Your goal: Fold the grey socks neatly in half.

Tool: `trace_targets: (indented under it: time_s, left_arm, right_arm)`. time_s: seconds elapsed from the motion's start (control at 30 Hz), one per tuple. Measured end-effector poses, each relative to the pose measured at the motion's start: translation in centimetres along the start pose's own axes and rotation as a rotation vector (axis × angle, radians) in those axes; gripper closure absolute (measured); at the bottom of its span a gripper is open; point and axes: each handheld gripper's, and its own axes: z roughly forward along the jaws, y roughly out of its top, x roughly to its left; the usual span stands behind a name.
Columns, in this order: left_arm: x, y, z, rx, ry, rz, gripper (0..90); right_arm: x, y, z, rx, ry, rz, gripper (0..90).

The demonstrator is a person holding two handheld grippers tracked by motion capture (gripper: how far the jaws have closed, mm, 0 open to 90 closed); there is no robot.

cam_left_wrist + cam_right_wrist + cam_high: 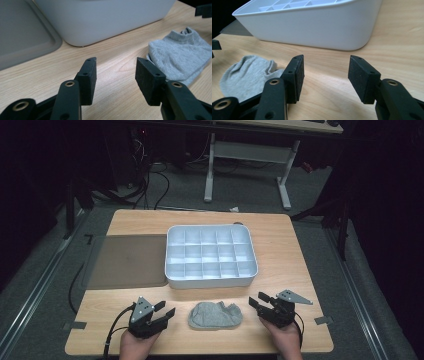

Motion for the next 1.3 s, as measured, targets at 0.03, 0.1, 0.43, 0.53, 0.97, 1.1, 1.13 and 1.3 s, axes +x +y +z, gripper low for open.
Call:
trace_targets:
  time_s: [0.03,0.1,0.43,0.53,0.97,1.1,1.13,1.3]
  left_arm:
    - [-0.2,0.0,0.2,0.003,0.002,0.008,51.8]
    - [-0.7,0.1,0.7,0.010,-0.004,0.022,51.5]
    - [-2.0,0.5,1.8,0.023,-0.058,0.059,55.4]
    - [-2.1,0.5,1.8,0.023,-0.060,0.061,57.7]
    - [-2.3,0.4,1.2,0.024,-0.047,0.064,64.1]
    - [-2.8,0.4,1.3,0.029,-0.045,0.069,64.1]
    - [-2.9,0.4,1.3,0.028,-0.043,0.069,64.1]
    - [-3.2,0.3,1.6,0.034,-0.045,0.076,65.6]
  right_arm:
    - [0.0,0.0,0.0,0.000,0.000,0.000,47.2]
    - [0.0,-0.1,-0.2,-0.004,-0.007,-0.004,47.2]
    - [0.6,-1.0,-0.9,0.000,-0.045,-0.041,46.0]
    - [0.8,-1.0,-1.0,0.003,-0.059,-0.049,45.8]
    - [0.7,-1.1,-0.8,0.008,-0.073,-0.064,45.1]
    - [0.9,-1.1,-0.6,0.012,-0.073,-0.074,45.0]
    - [0.9,-1.1,-0.5,0.012,-0.072,-0.078,45.0]
    - [1.0,-1.0,-0.3,0.018,-0.065,-0.079,44.9]
